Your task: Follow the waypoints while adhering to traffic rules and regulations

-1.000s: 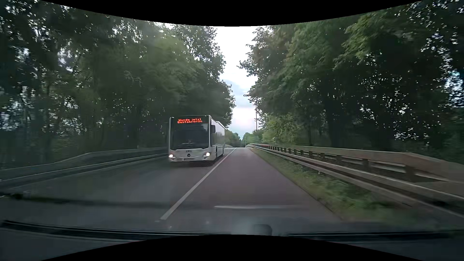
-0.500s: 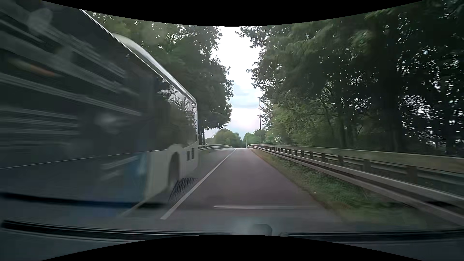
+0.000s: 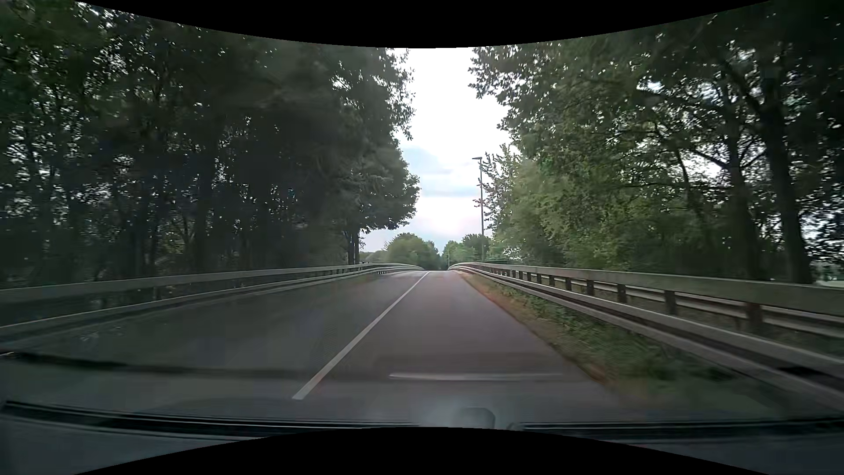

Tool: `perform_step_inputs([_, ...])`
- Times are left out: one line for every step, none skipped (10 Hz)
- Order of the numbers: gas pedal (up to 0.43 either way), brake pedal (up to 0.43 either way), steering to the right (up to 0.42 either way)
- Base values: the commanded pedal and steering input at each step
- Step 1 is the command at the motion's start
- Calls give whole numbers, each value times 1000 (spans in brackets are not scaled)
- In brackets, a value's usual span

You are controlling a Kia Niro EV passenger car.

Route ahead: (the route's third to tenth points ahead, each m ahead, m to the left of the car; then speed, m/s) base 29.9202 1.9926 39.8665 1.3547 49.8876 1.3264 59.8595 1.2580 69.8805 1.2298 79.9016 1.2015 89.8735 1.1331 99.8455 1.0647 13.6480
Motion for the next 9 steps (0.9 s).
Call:
perform_step_inputs([240, 0, -5])
perform_step_inputs([240, 0, -4])
perform_step_inputs([240, 0, -5])
perform_step_inputs([240, 0, -5])
perform_step_inputs([240, 0, -5])
perform_step_inputs([240, 0, -4])
perform_step_inputs([228, 0, -4])
perform_step_inputs([197, 0, -3])
perform_step_inputs([169, 0, -3])
